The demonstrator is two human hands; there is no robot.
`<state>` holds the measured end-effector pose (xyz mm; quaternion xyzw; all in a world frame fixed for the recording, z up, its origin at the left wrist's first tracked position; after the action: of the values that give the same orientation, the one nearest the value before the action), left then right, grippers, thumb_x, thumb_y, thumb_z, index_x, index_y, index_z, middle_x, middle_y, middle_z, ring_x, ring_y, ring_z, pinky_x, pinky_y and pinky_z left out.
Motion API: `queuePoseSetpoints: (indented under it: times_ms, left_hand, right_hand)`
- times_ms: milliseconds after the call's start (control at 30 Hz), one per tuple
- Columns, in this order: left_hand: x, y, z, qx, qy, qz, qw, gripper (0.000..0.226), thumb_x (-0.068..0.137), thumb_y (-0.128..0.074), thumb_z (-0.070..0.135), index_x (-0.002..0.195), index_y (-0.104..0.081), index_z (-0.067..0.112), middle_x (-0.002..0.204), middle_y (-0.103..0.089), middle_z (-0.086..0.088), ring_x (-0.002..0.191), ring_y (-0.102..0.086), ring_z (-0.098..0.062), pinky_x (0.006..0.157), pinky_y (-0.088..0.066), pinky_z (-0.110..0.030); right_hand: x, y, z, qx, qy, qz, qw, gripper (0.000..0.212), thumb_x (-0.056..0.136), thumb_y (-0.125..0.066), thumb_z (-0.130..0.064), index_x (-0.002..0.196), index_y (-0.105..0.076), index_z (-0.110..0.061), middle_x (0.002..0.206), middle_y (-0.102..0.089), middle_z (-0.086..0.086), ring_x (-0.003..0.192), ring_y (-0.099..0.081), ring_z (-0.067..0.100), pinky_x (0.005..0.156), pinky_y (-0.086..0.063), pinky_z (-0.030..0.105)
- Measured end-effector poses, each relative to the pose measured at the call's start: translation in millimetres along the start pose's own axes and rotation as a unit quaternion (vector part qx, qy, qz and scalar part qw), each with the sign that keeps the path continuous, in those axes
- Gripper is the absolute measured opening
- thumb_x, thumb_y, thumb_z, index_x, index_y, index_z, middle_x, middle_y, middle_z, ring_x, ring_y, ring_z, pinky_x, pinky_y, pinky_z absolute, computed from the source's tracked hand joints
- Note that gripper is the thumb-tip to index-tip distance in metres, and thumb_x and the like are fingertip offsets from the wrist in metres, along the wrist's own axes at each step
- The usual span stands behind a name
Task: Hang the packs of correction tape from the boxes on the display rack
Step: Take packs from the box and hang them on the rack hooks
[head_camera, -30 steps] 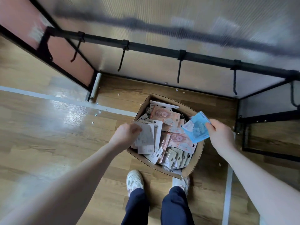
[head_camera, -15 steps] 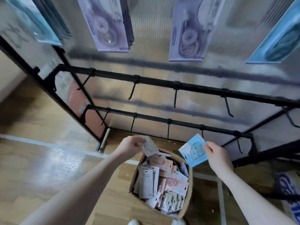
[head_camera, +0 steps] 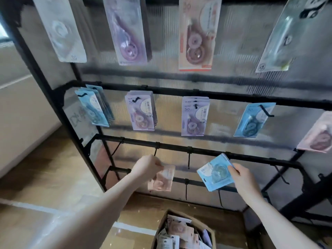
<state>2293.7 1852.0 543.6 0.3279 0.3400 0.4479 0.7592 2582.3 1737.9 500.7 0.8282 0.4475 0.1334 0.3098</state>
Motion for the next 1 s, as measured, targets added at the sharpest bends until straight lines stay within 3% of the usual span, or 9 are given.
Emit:
queuePoseSetpoints:
  times_ms: [133, 300, 533, 667, 767, 867, 1000]
  left_hand:
    - [-7.8, 32.4, 25.8, 0.057, -0.001, 0.028, 0.998, 0.020, 0.092, -0.052, 0.025, 0.097, -0.068, 0.016, 0.061, -0.055, 0.008, 0.044, -0.050, -0.002, 0.041, -0.036, -0.016]
    - [-17.1, 67.3, 46.5, 0.124, 0.013, 0.101, 0.987, 0.018, 0.090, -0.053, 0.022, 0.094, -0.070, 0.018, 0.080, -0.066, 0.003, 0.063, -0.059, -0.014, 0.054, -0.041, -0.023]
    - [-25.2, 92.5, 50.9, 0.156, 0.032, 0.159, 0.974, 0.020, 0.089, -0.053, 0.022, 0.095, -0.070, 0.029, 0.097, -0.069, 0.005, 0.087, -0.063, -0.017, 0.063, -0.041, -0.024]
    - [-27.7, 100.1, 41.0, 0.137, 0.020, 0.175, 0.975, 0.016, 0.088, -0.058, 0.025, 0.094, -0.071, 0.033, 0.104, -0.064, 0.006, 0.094, -0.059, -0.016, 0.066, -0.042, -0.025]
    - [-28.6, 101.9, 25.9, 0.121, 0.024, 0.175, 0.977, 0.012, 0.087, -0.061, 0.032, 0.094, -0.071, 0.034, 0.110, -0.054, 0.000, 0.105, -0.050, -0.021, 0.077, -0.046, -0.030]
    - [-29.9, 102.3, 15.2, 0.127, 0.029, 0.172, 0.977, 0.011, 0.086, -0.062, 0.038, 0.094, -0.070, 0.038, 0.111, -0.047, -0.001, 0.110, -0.042, -0.023, 0.085, -0.042, -0.036]
    - [-30.5, 108.4, 4.7, 0.105, 0.014, 0.192, 0.976, 0.012, 0.086, -0.062, 0.040, 0.095, -0.070, 0.039, 0.107, -0.047, -0.001, 0.105, -0.046, -0.022, 0.079, -0.040, -0.032]
  right_hand:
    - [-1.8, 23.4, -14.7, 0.050, 0.016, 0.039, 0.998, 0.020, 0.097, -0.046, -0.026, 0.091, -0.063, -0.020, 0.078, -0.067, 0.002, 0.074, -0.062, 0.023, 0.056, -0.043, 0.035]
    - [-10.4, 40.5, -17.6, 0.075, 0.020, 0.055, 0.995, 0.017, 0.095, -0.049, -0.022, 0.099, -0.065, -0.018, 0.078, -0.068, 0.000, 0.075, -0.065, 0.021, 0.064, -0.053, 0.046]
    - [-26.0, 60.4, -35.6, 0.125, 0.021, 0.079, 0.989, 0.022, 0.095, -0.049, -0.015, 0.078, -0.062, -0.018, 0.070, -0.065, 0.002, 0.067, -0.061, 0.021, 0.059, -0.048, 0.037]
    - [-34.0, 62.2, -34.5, 0.207, -0.009, 0.095, 0.974, 0.015, 0.094, -0.051, -0.008, 0.088, -0.064, -0.009, 0.074, -0.065, 0.004, 0.066, -0.060, 0.021, 0.056, -0.053, 0.034]
    - [-40.4, 59.5, -36.9, 0.236, -0.019, 0.093, 0.967, 0.015, 0.092, -0.051, -0.003, 0.083, -0.062, -0.007, 0.074, -0.062, 0.009, 0.064, -0.058, 0.020, 0.048, -0.056, 0.028]
    - [-46.1, 53.1, -37.6, 0.278, -0.038, 0.085, 0.956, 0.012, 0.092, -0.051, -0.002, 0.086, -0.060, -0.003, 0.078, -0.061, 0.011, 0.066, -0.059, 0.021, 0.048, -0.056, 0.027]
    - [-53.3, 41.8, -33.3, 0.363, -0.084, 0.065, 0.926, 0.012, 0.091, -0.054, -0.003, 0.101, -0.058, 0.003, 0.090, -0.062, 0.017, 0.075, -0.062, 0.028, 0.052, -0.058, 0.029]
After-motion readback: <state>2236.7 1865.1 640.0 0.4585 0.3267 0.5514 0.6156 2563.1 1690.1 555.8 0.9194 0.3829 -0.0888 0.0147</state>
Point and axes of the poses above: each hand's wrist, its own x-axis towards the middle knuckle, its own y-axis out of the back of the hand, z = x × y, the point moved 10 cm from there along x, towards the middle knuckle
